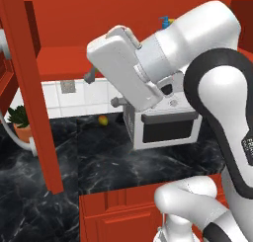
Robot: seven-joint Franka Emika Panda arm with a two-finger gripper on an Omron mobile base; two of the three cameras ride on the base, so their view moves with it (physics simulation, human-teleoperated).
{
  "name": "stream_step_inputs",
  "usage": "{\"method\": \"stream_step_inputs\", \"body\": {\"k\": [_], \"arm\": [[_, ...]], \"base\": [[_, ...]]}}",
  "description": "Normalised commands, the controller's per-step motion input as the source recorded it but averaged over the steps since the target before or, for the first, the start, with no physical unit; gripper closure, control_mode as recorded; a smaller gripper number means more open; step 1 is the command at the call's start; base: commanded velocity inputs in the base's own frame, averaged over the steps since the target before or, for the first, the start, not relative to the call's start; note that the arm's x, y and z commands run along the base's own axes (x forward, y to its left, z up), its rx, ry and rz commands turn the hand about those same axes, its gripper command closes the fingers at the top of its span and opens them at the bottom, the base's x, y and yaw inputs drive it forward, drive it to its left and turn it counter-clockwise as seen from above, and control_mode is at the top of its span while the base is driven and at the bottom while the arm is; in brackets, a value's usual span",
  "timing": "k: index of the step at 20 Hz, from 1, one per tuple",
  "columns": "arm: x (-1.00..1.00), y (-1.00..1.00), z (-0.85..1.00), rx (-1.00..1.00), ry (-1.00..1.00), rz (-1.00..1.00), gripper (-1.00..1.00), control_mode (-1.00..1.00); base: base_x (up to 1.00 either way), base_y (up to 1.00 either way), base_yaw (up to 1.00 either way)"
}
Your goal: Pick the soap dispenser and sponge from the cabinet and place them on the counter.
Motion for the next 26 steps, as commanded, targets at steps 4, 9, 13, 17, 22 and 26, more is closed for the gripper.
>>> {"method": "stream_step_inputs", "body": {"k": [4, 9, 13, 17, 22, 26], "arm": [[-0.52, -0.42, 0.0, -0.02, -0.13, -0.02, -1.0, -1.0], [-0.64, -0.22, 0.0, 0.0, -0.1, -0.11, -1.0, -1.0], [-0.36, -0.46, 0.0, -0.03, -0.2, -0.02, -1.0, -1.0], [-0.1, -0.45, 0.0, -0.07, -0.2, 0.0, -1.0, -1.0], [-0.02, -0.28, 0.0, -0.07, -0.18, 0.04, -1.0, -1.0], [0.0, -0.16, 0.01, -0.07, -0.11, 0.08, -1.0, -1.0]], "base": [[0.0, 0.0, 0.0], [0.0, 0.0, 0.0], [0.0, 0.0, 0.0], [0.0, 0.0, 0.0], [0.0, 0.0, 0.0], [0.0, 0.0, 0.0]]}}
